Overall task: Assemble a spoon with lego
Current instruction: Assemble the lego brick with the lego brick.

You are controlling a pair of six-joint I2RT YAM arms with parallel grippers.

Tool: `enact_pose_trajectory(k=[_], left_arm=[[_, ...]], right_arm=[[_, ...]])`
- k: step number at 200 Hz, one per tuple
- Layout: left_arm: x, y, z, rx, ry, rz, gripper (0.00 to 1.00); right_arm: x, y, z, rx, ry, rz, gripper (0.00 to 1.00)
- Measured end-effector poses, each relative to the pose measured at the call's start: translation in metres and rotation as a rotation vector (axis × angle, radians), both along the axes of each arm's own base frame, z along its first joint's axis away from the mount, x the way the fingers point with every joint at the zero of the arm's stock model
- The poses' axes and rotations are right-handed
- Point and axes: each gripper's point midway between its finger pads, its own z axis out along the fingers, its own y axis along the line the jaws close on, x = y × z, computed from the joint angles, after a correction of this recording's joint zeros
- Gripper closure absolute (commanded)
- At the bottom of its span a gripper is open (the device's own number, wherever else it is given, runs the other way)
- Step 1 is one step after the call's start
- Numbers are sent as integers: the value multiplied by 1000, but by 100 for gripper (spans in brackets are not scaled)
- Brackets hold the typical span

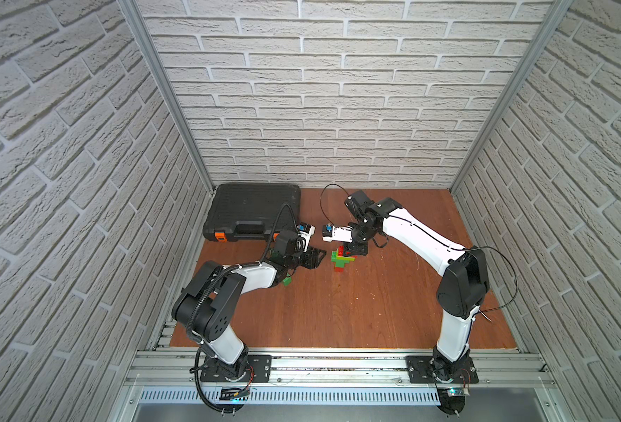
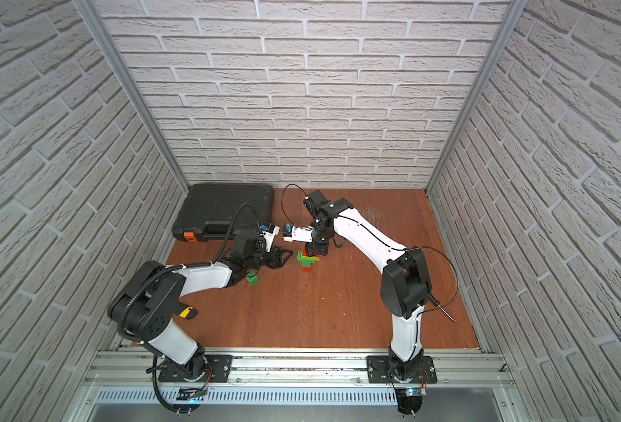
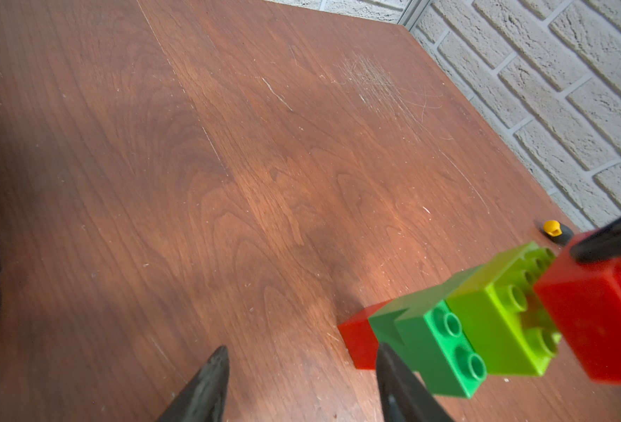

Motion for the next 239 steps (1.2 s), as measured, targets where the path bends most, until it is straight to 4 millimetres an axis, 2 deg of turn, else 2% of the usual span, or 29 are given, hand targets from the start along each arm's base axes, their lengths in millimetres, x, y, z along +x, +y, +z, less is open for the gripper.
enact_pose_trajectory(k=[239], left_arm=[[-1, -16, 2, -17, 2, -38, 38]], right_arm=[[1, 2, -7, 15, 36, 1, 86]])
